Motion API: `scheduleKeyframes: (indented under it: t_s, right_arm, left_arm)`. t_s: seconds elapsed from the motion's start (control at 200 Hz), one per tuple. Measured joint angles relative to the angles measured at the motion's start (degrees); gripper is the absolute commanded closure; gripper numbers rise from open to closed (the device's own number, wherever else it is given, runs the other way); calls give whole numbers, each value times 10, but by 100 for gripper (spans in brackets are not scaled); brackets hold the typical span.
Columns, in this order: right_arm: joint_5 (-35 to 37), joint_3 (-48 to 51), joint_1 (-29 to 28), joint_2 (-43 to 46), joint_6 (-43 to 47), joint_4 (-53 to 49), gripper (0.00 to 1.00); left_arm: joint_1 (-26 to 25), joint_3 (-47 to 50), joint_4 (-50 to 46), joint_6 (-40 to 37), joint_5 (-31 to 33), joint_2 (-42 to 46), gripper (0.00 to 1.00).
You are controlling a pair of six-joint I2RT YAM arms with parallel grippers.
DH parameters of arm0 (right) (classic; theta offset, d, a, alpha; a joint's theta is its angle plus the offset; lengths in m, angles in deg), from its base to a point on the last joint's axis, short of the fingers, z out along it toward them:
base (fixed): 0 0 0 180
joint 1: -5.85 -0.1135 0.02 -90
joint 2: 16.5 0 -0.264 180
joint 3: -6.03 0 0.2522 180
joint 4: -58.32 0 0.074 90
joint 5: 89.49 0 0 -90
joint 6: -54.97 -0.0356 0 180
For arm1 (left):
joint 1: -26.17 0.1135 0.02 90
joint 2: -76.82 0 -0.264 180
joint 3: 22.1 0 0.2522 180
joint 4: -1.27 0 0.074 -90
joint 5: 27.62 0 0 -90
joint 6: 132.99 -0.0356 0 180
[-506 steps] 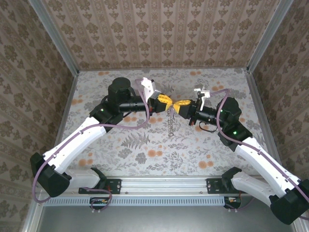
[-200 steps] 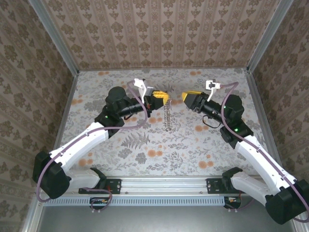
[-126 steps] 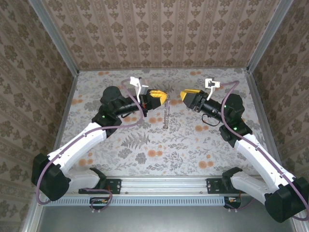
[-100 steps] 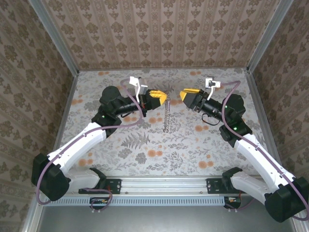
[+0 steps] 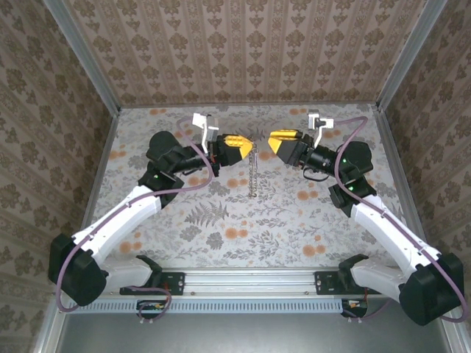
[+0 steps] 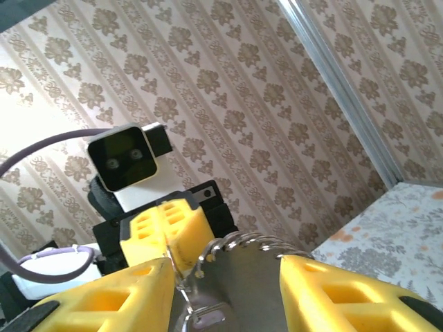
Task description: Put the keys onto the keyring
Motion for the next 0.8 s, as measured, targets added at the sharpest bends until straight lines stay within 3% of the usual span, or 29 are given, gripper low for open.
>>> scheduleKeyframes:
  t_s: [0.375, 0.8]
  right_arm:
    - [-10, -11, -35, -28, -7, 24, 54]
    - [-10, -23, -51, -39, -7, 33, 61]
  left_arm:
    - [6, 0, 47, 39, -5, -16, 100]
    - [6, 0, 55, 41, -5, -17, 100]
